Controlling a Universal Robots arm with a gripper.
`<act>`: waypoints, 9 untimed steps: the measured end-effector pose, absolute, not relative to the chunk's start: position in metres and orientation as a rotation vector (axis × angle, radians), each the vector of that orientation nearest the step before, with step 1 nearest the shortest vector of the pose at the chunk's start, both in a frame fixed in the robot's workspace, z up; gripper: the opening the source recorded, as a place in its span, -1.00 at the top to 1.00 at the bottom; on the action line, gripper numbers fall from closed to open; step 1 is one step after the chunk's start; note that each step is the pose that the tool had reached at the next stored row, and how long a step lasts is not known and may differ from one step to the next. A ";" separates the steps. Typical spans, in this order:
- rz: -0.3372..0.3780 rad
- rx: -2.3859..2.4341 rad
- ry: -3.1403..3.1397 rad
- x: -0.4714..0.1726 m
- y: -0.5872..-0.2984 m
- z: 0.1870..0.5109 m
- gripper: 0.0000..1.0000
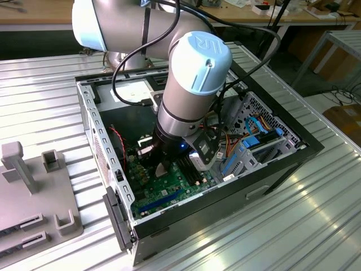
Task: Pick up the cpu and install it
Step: 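Place the cpu into insertion slot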
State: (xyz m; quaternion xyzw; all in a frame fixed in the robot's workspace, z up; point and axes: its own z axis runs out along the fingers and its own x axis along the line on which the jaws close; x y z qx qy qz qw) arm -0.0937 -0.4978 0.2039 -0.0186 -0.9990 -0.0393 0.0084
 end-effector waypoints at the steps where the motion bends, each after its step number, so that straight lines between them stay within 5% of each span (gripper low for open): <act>1: -0.123 -0.069 -3.122 -0.094 -0.498 0.204 0.13; 9: -0.124 -0.218 -3.119 -0.093 -0.497 0.203 0.13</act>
